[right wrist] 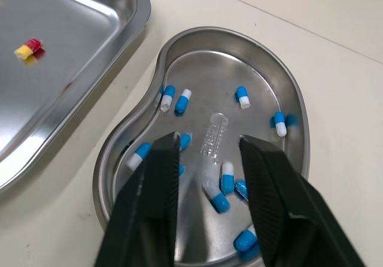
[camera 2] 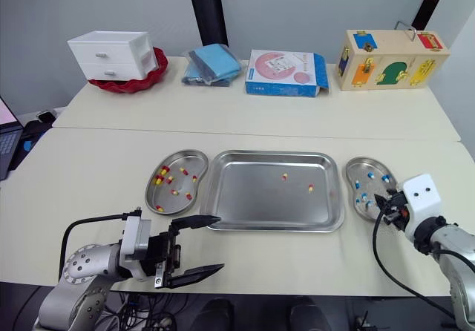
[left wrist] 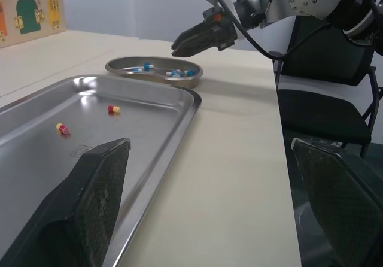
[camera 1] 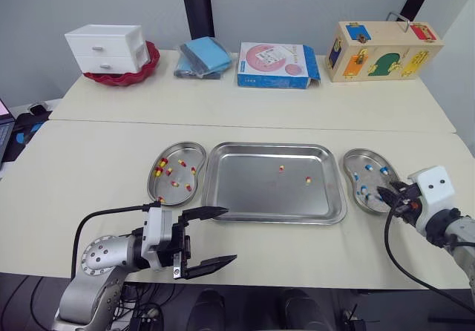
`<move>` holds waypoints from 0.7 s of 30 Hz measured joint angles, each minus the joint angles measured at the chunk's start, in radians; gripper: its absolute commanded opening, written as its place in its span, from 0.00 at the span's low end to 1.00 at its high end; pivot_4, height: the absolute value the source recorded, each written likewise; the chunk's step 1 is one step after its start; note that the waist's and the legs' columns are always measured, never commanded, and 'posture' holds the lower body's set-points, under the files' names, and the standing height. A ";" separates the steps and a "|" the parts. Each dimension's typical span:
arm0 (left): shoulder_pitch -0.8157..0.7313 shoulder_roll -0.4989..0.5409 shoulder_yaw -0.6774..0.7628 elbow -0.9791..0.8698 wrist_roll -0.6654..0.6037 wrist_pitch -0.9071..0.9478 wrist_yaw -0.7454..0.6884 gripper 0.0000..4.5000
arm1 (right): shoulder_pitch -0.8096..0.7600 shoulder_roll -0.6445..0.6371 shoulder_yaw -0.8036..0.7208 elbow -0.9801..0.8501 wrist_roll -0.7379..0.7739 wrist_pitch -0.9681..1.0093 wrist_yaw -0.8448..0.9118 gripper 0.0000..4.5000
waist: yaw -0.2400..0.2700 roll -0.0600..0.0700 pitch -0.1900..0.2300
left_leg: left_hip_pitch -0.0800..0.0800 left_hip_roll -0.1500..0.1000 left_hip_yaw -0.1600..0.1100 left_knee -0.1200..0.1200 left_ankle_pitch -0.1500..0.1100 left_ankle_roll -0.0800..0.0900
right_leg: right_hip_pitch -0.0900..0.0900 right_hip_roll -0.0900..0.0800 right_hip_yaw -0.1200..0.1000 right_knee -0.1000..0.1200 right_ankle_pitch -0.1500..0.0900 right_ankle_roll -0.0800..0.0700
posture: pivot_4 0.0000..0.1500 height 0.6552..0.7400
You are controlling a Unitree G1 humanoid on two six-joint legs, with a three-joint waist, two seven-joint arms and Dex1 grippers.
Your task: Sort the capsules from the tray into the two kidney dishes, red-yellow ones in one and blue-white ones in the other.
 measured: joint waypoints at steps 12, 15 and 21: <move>0.091 0.021 0.116 -0.097 0.024 0.188 0.330 1.00 | 0.030 -0.003 0.015 -0.094 0.061 -0.091 0.083 1.00 | -0.001 0.000 0.000 | 0.000 0.000 -0.001 0.000 0.000 0.000 | 0.000 0.000 0.000 0.000 0.000 0.000 | 1.00 1.00; 0.142 0.020 0.207 -0.108 0.018 0.261 0.434 1.00 | 0.067 -0.014 0.045 -0.106 0.059 -0.182 0.146 1.00 | 0.000 0.000 0.000 | 0.000 0.000 -0.001 0.000 0.000 0.000 | 0.001 0.000 0.000 0.000 0.000 0.000 | 1.00 1.00; 0.272 0.025 0.412 -0.105 -0.003 0.320 0.512 1.00 | 0.187 -0.043 0.055 -0.091 0.056 -0.385 0.296 1.00 | 0.001 0.000 0.000 | 0.000 0.000 -0.001 0.000 0.000 0.000 | 0.001 0.000 -0.001 -0.002 0.000 0.000 | 1.00 1.00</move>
